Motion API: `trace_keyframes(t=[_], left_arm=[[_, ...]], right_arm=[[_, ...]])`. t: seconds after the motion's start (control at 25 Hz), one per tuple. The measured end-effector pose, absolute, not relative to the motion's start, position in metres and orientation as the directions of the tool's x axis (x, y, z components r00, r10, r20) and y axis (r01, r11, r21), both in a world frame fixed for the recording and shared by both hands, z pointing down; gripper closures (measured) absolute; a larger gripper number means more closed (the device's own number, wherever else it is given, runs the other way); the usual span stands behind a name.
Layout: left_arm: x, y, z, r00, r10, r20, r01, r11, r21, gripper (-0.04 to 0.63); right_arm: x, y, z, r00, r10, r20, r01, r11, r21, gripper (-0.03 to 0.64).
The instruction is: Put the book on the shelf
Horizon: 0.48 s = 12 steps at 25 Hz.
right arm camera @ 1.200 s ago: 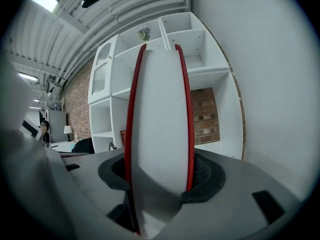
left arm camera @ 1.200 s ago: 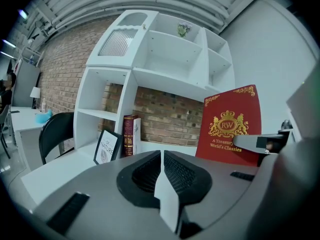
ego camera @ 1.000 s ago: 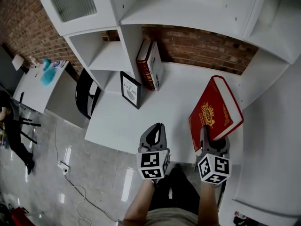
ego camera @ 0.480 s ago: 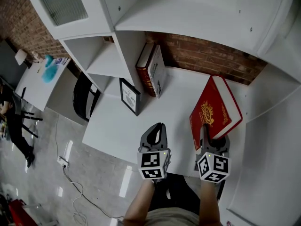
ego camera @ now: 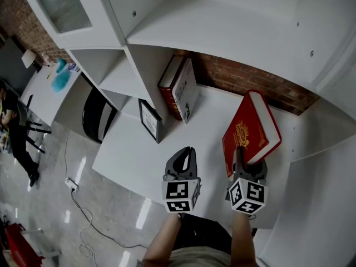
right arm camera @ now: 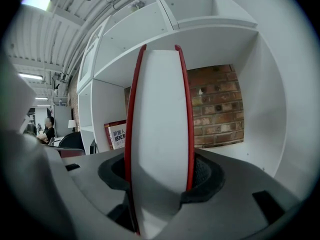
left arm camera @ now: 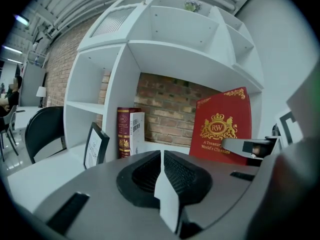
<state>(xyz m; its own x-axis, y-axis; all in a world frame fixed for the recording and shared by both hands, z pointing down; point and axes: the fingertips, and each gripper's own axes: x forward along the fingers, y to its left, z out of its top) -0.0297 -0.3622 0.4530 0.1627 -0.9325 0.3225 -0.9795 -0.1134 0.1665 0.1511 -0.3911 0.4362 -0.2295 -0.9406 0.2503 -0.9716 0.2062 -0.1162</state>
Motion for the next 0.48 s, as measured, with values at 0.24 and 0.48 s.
trace_keyframes(t=[0.24, 0.48], left_arm=[[-0.028, -0.377, 0.459, 0.139, -0.935, 0.328, -0.982, -0.088, 0.165, 0.563], [-0.027, -0.386, 0.467, 0.136, -0.929, 0.344, -0.983, -0.082, 0.167, 0.563]], right_arm=[[0.150, -0.418, 0.446, -0.242, -0.937, 0.252, -0.969, 0.220, -0.112, 0.370], [0.148, -0.433, 0.453, -0.239, -0.936, 0.259, -0.971, 0.220, -0.098, 0.371]])
